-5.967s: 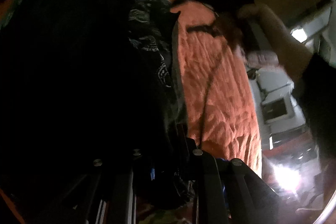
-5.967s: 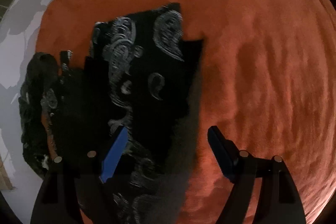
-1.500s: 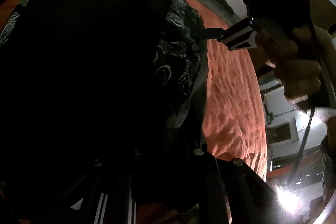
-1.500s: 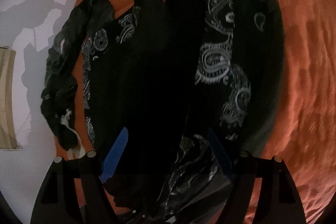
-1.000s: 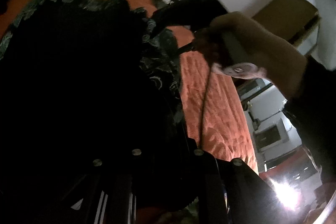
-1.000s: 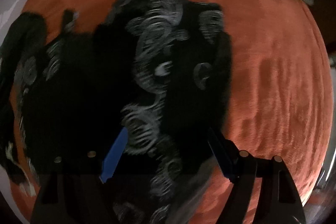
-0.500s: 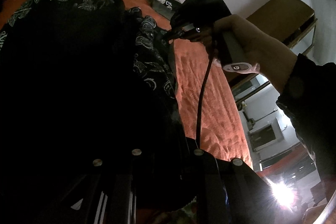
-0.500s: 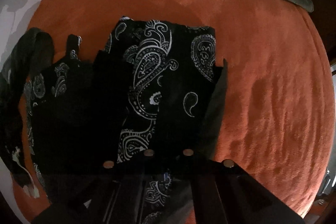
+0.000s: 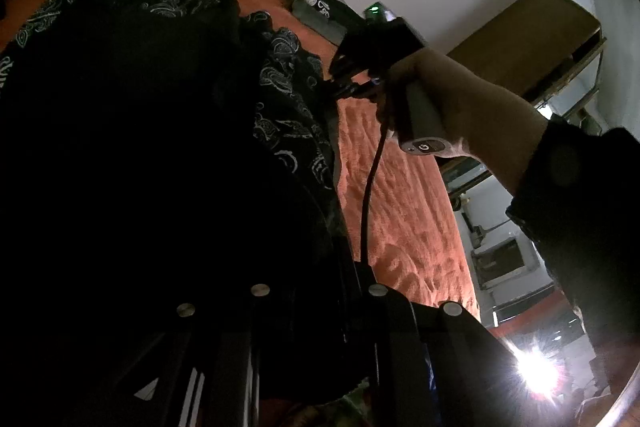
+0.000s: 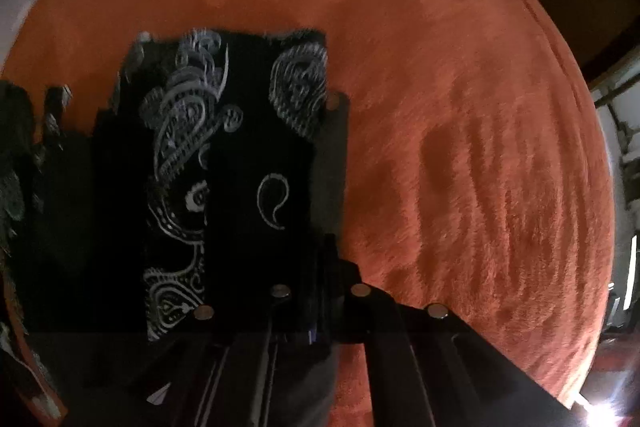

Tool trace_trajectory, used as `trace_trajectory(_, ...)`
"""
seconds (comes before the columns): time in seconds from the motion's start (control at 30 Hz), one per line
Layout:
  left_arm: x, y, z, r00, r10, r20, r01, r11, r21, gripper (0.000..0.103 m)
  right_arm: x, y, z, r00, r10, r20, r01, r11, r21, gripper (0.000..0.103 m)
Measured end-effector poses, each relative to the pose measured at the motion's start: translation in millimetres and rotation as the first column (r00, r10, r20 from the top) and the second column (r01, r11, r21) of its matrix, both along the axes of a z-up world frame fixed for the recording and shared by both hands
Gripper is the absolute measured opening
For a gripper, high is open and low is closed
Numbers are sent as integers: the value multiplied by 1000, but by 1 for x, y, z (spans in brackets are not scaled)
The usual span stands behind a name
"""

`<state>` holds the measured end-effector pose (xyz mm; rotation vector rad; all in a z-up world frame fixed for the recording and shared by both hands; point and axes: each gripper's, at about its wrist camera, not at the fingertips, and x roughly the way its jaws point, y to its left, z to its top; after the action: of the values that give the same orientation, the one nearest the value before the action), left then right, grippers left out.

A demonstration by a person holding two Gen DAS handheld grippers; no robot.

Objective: Fold clothes
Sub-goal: 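Press the folded garment stack down with the right gripper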

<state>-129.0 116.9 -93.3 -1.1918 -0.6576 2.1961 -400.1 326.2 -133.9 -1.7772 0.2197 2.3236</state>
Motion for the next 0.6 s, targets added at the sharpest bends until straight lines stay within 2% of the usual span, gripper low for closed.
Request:
trace_trajectory(0.13, -1, 0, 0, 1000, 3, 11, -4, 1000, 20, 17, 3, -3, 23, 997, 2, -78, -10, 995, -102, 1)
trace_trajectory(0.23, 1, -4, 3, 1000, 12, 14, -13, 998, 54, 17, 2, -15, 26, 993, 89, -84, -99, 987, -127, 1)
trace_trajectory(0.37, 6, -7, 2, 999, 37, 12, -37, 999, 30, 17, 1, -32, 30, 974, 210, -89, -222, 963, -153, 2)
trace_trajectory(0.43, 13, -9, 0, 998, 54, 15, -54, 998, 15, 17, -1, -44, 24, 973, 220, -74, -229, 960, -162, 2)
trace_trajectory(0.53, 27, -17, 2, 996, 85, -10, -85, 996, -1, 17, -2, -51, 24, 976, 207, -74, -214, 970, -113, 2)
trace_trajectory(0.6, 32, -17, 15, 996, 73, -56, -74, 997, -14, 16, -1, -52, 28, 978, 190, -87, -198, 976, -92, 2)
